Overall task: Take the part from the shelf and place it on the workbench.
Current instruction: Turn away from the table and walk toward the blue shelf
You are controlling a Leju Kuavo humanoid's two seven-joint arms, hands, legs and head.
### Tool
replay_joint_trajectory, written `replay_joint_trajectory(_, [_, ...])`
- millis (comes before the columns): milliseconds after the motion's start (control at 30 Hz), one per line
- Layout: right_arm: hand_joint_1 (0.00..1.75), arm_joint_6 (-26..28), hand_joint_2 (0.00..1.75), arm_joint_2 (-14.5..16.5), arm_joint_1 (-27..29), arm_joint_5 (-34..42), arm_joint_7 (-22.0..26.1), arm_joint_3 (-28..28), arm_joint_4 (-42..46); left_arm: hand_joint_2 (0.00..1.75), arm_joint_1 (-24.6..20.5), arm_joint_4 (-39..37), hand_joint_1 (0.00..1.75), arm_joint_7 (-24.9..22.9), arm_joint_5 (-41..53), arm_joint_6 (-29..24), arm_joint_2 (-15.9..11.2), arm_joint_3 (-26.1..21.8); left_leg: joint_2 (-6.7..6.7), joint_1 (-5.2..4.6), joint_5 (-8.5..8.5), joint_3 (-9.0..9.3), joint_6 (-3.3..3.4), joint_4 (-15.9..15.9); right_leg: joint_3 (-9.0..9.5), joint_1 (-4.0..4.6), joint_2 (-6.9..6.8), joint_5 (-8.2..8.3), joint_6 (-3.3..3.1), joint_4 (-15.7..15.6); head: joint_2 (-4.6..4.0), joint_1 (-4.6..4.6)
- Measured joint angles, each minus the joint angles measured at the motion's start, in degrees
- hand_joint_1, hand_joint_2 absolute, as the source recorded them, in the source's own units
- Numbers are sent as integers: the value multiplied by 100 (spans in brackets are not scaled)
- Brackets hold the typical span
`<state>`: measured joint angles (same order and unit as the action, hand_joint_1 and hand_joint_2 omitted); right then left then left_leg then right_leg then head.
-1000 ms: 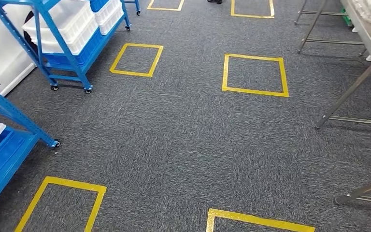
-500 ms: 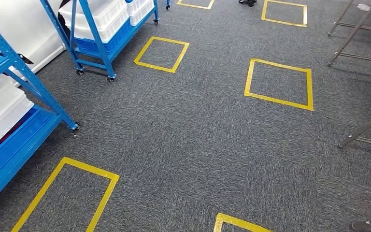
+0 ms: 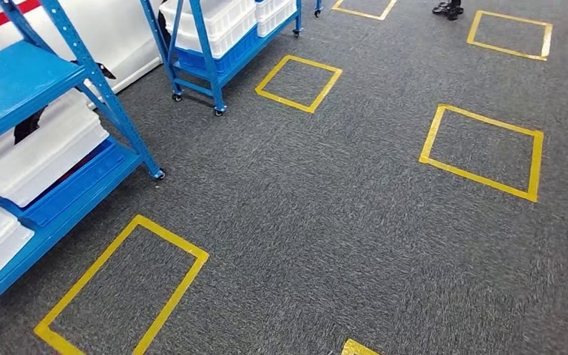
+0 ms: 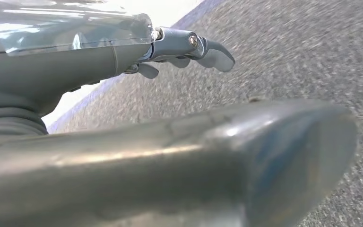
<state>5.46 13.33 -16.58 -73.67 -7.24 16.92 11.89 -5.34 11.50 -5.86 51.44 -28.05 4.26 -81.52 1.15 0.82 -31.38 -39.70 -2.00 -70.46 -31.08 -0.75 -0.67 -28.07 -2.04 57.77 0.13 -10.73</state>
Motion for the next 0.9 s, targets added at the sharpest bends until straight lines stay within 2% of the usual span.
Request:
replay_joint_trajectory(33, [0,-11,0,3,10,-12,-13,-18,0,0,-4,0,0,-14,2,-23,15,8,-24,13,-56,-124,-18,-236,4,7,-78,-10,-2,2,0,0])
replay_joint_trajectory(67, [0,-22,0,5,16,-22,-27,-38,0,0,2,0,0,-31,5,-49,32,16,-40,28,-10,-151,-35,-279,8,10,-149,-22,1,4,0,-1])
replay_joint_trajectory(100, [0,-30,0,9,21,-35,-43,-57,0,0,10,0,0,-48,10,-78,46,22,-67,45,129,-71,-51,-115,18,9,-214,-36,12,10,1,-1])
replay_joint_trajectory(133, [0,-34,0,15,26,-47,-64,-75,0,0,16,0,0,-63,17,-111,58,28,-137,61,328,104,-64,226,32,9,-272,-56,32,20,0,-1])
replay_joint_trajectory(167, [0,-32,0,20,36,-63,-83,-93,0,0,13,0,0,-80,34,-144,79,34,-268,59,479,299,-74,605,45,18,-327,-82,61,33,0,-1])
replay_joint_trajectory(233, [0,-14,0,28,62,-101,-132,-126,0,0,-14,1,0,-108,83,-204,119,55,-441,33,617,550,-13,1102,69,47,-429,-138,132,65,0,4])
replay_joint_trajectory(267, [0,-7,0,32,79,-117,-153,-145,0,0,-21,2,0,-122,104,-224,138,65,-453,5,593,573,33,1162,82,58,-479,-156,166,67,0,7])
replay_joint_trajectory(333, [0,-8,0,50,101,-138,-199,-187,0,0,-10,3,0,-146,119,-246,162,74,-335,-12,601,572,135,1186,113,42,-535,-186,239,71,0,8])
replay_joint_trajectory(400, [0,-35,0,67,117,-155,-250,-216,0,0,2,4,0,-171,126,-256,187,77,-236,-7,622,583,214,1223,40,12,-342,-339,300,266,0,8])
replay_joint_trajectory(433, [0,-55,0,70,131,-166,-277,-226,0,0,-5,6,0,-179,135,-258,197,80,-189,-2,631,586,246,1236,-87,2,-191,-493,315,527,0,8])
replay_joint_trajectory(467, [0,-74,0,70,155,-174,-305,-236,0,0,-13,9,0,-182,150,-257,205,82,-134,-11,633,581,270,1238,-273,1,-66,-674,313,892,1,8])
replay_joint_trajectory(500, [0,-91,0,68,185,-185,-333,-245,0,0,-22,12,0,-178,163,-251,207,84,-70,-21,633,577,289,1237,-484,2,-2,-828,307,1285,0,8])
replay_joint_trajectory(533, [0,-105,0,64,218,-204,-359,-254,-1,0,-24,16,0,-167,172,-232,209,86,4,-34,632,578,297,1235,-659,3,27,-899,296,1586,0,8])
replay_joint_trajectory(567, [0,-114,0,60,247,-227,-383,-263,-1,0,-20,18,0,-148,171,-203,210,86,83,-46,631,584,302,1234,-757,6,42,-858,278,1708,0,8])
replay_joint_trajectory(600, [0,-121,0,54,265,-252,-400,-274,-1,0,-14,19,0,-119,152,-165,211,87,160,-56,629,593,302,1232,-748,15,64,-696,249,1597,0,8])
replay_joint_trajectory(633, [0,-122,0,50,276,-274,-409,-287,-1,0,-8,20,0,-87,122,-121,213,86,233,-62,627,606,300,1231,-642,28,108,-457,212,1286,1,8])
replay_joint_trajectory(667, [0,-118,0,48,280,-284,-412,-300,0,0,-4,20,0,-55,93,-81,217,86,300,-62,623,613,297,1230,-492,42,212,-220,169,881,1,8])
replay_joint_trajectory(700, [0,-109,0,44,283,-285,-413,-309,0,0,-4,20,0,-23,69,-44,224,85,364,-68,618,613,285,1223,-351,49,330,-47,132,517,1,8])
replay_joint_trajectory(733, [0,-91,0,39,287,-271,-410,-314,0,0,-4,20,0,10,51,-12,231,85,422,-65,617,606,266,1221,-255,58,415,46,108,272,0,8])
replay_joint_trajectory(767, [0,-61,0,33,292,-244,-403,-315,0,0,4,21,0,49,29,15,237,84,476,-58,618,596,239,1225,-208,66,466,66,92,155,0,9])
replay_joint_trajectory(833, [0,32,0,15,316,-157,-360,-316,0,0,36,29,0,147,-45,50,240,82,564,-49,628,589,173,1249,-170,63,382,75,62,95,0,9])
replay_joint_trajectory(867, [0,82,0,2,334,-120,-329,-316,0,0,54,35,0,200,-90,58,240,79,514,-54,609,584,146,1233,-138,51,326,91,38,46,0,9])
replay_joint_trajectory(900, [0,125,0,-12,359,-92,-298,-316,0,0,65,41,0,251,-125,64,242,76,402,-63,538,543,124,1134,-105,35,261,109,10,-5,0,8])
